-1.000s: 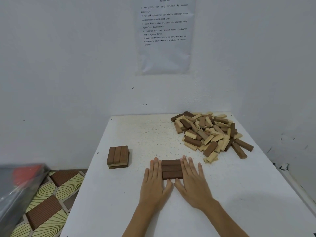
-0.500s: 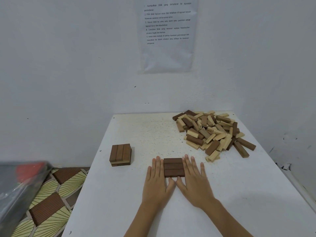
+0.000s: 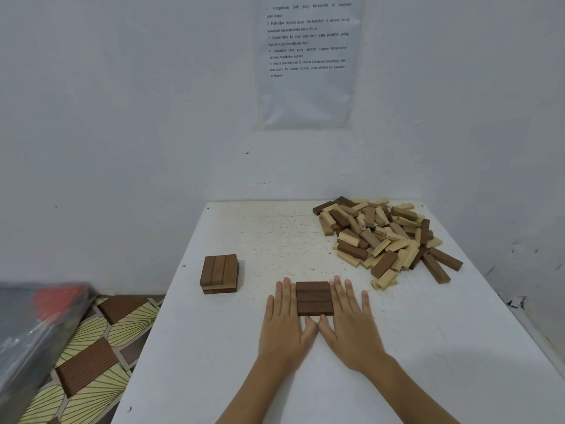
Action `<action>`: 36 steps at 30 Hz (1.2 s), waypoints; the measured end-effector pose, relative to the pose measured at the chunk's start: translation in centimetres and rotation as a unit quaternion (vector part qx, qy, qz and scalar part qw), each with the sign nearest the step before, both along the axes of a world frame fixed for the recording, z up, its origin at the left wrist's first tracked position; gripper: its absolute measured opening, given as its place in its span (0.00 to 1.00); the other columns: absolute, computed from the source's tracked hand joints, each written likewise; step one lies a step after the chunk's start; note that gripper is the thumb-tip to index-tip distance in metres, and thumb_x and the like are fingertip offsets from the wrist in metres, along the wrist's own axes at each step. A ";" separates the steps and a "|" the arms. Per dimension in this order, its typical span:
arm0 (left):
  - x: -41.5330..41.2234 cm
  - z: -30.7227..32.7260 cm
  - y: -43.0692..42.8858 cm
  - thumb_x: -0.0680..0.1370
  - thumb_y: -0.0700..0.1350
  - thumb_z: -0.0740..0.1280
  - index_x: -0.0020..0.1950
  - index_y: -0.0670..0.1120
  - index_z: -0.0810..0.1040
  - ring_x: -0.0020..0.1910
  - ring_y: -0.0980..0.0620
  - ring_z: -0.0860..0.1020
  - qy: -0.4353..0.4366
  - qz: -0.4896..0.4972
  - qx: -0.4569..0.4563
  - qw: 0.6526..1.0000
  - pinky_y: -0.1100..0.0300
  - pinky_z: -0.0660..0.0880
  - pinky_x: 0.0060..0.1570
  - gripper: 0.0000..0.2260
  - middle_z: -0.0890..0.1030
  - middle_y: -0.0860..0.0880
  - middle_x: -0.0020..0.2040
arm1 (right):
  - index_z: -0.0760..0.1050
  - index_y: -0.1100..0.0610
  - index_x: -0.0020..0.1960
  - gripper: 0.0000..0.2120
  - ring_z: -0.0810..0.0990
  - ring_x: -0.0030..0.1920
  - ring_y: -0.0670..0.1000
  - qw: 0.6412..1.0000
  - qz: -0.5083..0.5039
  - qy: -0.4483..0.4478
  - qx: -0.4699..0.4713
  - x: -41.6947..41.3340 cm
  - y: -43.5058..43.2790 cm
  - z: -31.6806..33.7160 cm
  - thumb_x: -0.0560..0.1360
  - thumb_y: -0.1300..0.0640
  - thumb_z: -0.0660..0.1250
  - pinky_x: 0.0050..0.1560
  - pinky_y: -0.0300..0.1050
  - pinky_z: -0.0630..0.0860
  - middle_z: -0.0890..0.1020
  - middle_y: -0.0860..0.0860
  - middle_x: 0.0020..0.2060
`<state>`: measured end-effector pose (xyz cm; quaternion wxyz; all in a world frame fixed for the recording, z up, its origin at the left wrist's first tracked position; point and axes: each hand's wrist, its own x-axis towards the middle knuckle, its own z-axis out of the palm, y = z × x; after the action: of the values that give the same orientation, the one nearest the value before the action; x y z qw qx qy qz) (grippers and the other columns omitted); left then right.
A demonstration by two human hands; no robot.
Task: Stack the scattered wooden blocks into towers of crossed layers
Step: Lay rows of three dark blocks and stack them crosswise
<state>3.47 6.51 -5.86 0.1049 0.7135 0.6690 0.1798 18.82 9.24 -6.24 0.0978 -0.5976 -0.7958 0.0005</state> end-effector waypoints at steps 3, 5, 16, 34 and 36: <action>-0.1 -0.1 0.0 0.75 0.63 0.41 0.79 0.44 0.43 0.77 0.49 0.38 -0.018 -0.003 0.012 1.000 0.60 0.33 0.72 0.37 0.41 0.49 0.78 | 0.66 0.64 0.72 0.38 0.70 0.70 0.59 1.000 0.000 0.004 -0.008 -0.1 0.0 0.0 0.81 0.38 0.36 0.70 0.56 0.51 0.71 0.58 0.71; -0.1 0.1 0.1 0.73 0.64 0.38 0.78 0.45 0.40 0.76 0.51 0.34 -0.015 -0.002 0.007 1.000 0.60 0.31 0.72 0.38 0.36 0.51 0.77 | 0.66 0.64 0.72 0.38 0.70 0.70 0.59 1.000 0.000 0.007 -0.021 -0.1 0.0 0.1 0.81 0.38 0.37 0.70 0.57 0.51 0.71 0.59 0.70; -0.4 1.1 -0.7 0.78 0.56 0.51 0.78 0.49 0.34 0.74 0.60 0.31 -0.070 0.012 -0.014 0.997 0.65 0.30 0.70 0.35 0.31 0.55 0.76 | 0.46 0.54 0.79 0.36 0.42 0.77 0.45 0.985 0.058 0.153 -0.055 1.0 0.2 0.2 0.76 0.39 0.46 0.75 0.45 0.33 0.46 0.45 0.77; -3.9 3.2 2.7 0.74 0.50 0.69 0.45 0.48 0.71 0.71 0.56 0.67 -0.148 -0.178 0.030 0.972 0.65 0.49 0.74 0.09 0.74 0.53 0.64 | 0.71 0.42 0.58 0.20 0.52 0.76 0.40 0.975 0.132 0.175 -0.048 2.3 1.8 2.4 0.71 0.36 0.54 0.71 0.46 0.49 0.66 0.37 0.71; -4.0 3.6 3.1 0.73 0.49 0.70 0.43 0.46 0.71 0.57 0.51 0.74 -0.151 -0.193 0.023 0.969 0.68 0.59 0.67 0.10 0.75 0.52 0.56 | 0.72 0.43 0.56 0.18 0.56 0.75 0.41 0.973 0.151 0.170 -0.042 2.5 2.2 2.6 0.72 0.36 0.56 0.70 0.43 0.50 0.69 0.39 0.69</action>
<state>-0.57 9.63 -2.25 0.2206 0.7962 0.4904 0.2774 21.32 11.48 -3.66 0.2052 -0.4655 -0.8477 0.1503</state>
